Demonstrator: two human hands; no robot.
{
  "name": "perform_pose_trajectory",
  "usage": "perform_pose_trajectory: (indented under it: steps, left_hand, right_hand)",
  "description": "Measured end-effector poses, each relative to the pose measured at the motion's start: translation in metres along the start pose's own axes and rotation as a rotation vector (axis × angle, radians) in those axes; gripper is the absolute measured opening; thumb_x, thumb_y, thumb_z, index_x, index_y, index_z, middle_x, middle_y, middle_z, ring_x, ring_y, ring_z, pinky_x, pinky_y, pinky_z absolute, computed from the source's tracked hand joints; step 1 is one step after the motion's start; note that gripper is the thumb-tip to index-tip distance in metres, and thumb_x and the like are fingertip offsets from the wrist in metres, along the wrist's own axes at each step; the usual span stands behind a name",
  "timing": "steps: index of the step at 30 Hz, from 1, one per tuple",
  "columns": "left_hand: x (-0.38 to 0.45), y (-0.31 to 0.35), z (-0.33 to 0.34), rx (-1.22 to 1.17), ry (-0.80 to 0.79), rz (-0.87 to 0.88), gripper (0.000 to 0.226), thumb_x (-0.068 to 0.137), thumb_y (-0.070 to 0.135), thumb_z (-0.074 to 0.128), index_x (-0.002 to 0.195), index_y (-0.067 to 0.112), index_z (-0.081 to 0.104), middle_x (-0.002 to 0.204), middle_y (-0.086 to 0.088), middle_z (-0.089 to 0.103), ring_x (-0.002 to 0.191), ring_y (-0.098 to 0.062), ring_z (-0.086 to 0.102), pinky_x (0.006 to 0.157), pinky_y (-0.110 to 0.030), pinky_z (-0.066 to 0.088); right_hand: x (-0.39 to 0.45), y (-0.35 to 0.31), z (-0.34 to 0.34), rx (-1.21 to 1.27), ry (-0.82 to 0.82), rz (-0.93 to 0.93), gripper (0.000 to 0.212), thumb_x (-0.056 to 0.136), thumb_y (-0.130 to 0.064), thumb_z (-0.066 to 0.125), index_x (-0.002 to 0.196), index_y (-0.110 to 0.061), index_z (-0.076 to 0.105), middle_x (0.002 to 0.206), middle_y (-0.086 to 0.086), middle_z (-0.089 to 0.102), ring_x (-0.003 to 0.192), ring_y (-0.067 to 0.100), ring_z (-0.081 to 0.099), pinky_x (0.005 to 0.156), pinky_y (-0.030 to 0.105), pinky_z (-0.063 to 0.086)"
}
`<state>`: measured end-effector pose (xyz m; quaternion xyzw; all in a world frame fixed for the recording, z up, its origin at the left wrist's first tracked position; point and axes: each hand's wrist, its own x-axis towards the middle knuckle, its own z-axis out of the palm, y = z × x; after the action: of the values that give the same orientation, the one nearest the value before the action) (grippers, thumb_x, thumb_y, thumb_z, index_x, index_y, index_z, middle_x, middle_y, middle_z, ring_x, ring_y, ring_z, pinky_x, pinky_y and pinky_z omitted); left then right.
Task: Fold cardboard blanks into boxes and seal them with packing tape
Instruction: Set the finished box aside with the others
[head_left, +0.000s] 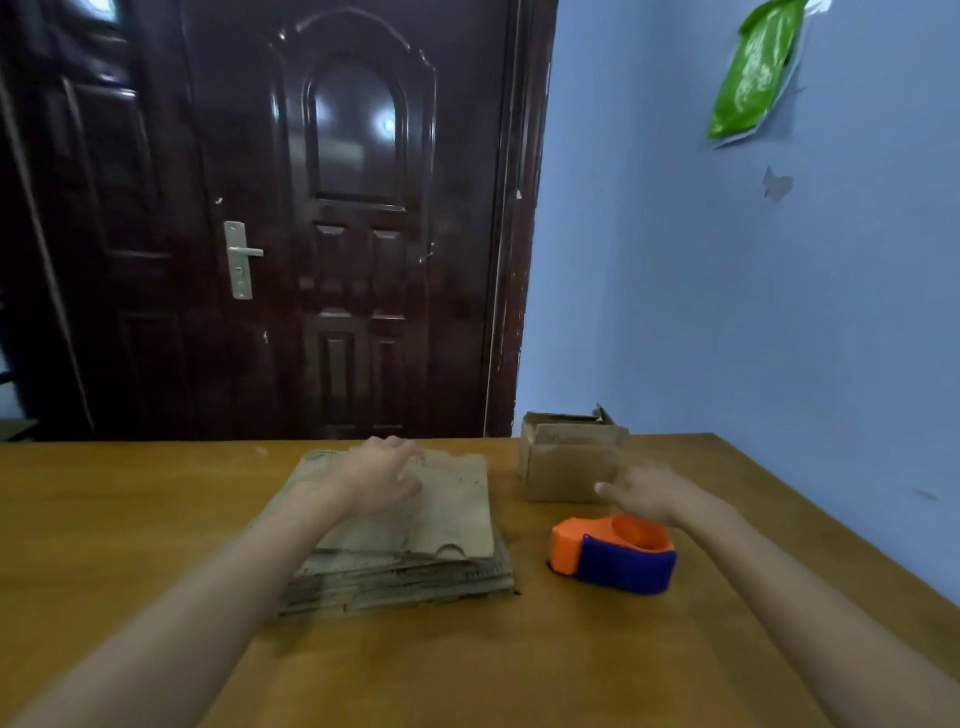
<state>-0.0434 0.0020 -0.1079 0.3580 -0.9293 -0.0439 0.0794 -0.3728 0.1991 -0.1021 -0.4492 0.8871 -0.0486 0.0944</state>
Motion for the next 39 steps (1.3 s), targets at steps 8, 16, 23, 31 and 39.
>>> perform_pose_trajectory:
  steps: [8, 16, 23, 31, 39]
  left_hand:
    - [-0.092, -0.049, 0.031, 0.109, 0.015, -0.016, 0.066, 0.105, 0.067, 0.021, 0.158, 0.031, 0.035, 0.167, 0.008, 0.033, 0.152, -0.018, 0.032, 0.125, -0.040, 0.028]
    - [-0.115, -0.040, 0.055, 0.042, 0.119, -0.091, 0.112, 0.076, 0.082, -0.024, 0.163, 0.032, 0.026, 0.171, 0.007, 0.025, 0.158, -0.017, 0.020, 0.128, -0.036, 0.015]
    - [-0.117, -0.035, 0.043, 0.030, 0.073, -0.092, 0.091, 0.090, 0.078, 0.001, 0.163, 0.029, 0.025, 0.173, 0.005, 0.020, 0.159, -0.018, 0.016, 0.130, -0.038, 0.013]
    - [-0.114, 0.014, 0.021, -0.427, 0.253, -0.020, 0.089, 0.094, 0.069, 0.059, 0.165, 0.032, 0.020, 0.169, 0.013, 0.025, 0.155, -0.009, 0.027, 0.124, -0.036, 0.030]
    - [-0.108, 0.059, -0.012, -1.110, 0.457, -0.077, 0.114, 0.070, 0.058, 0.090, 0.156, 0.034, 0.020, 0.130, 0.027, 0.050, 0.116, 0.008, 0.054, 0.082, -0.007, 0.051]
  right_hand:
    - [-0.031, -0.052, 0.024, -0.080, 0.510, -0.023, 0.034, 0.101, -0.043, 0.059, 0.125, -0.018, 0.056, 0.122, 0.003, 0.061, 0.099, 0.019, 0.063, 0.069, 0.033, 0.057]
    - [-0.005, -0.069, -0.008, -0.213, 0.480, -0.156, 0.055, 0.099, -0.029, 0.064, 0.148, -0.028, 0.040, 0.142, 0.004, 0.049, 0.099, 0.024, 0.066, 0.068, 0.033, 0.052]
    - [-0.005, -0.068, 0.006, -0.002, 0.700, -0.187, 0.007, 0.103, -0.030, 0.060, 0.099, -0.031, 0.066, 0.100, -0.006, 0.062, 0.078, 0.015, 0.053, 0.055, 0.027, 0.034]
    - [-0.062, -0.117, -0.028, 0.294, 1.009, -0.366, 0.013, 0.103, -0.040, 0.060, 0.096, -0.031, 0.065, 0.089, -0.013, 0.062, 0.074, 0.013, 0.060, 0.061, 0.033, 0.052]
    - [-0.116, -0.160, 0.019, 1.117, 0.535, -0.520, 0.004, 0.102, -0.027, 0.067, 0.098, -0.030, 0.067, 0.095, -0.011, 0.075, 0.079, 0.010, 0.077, 0.078, 0.043, 0.064]
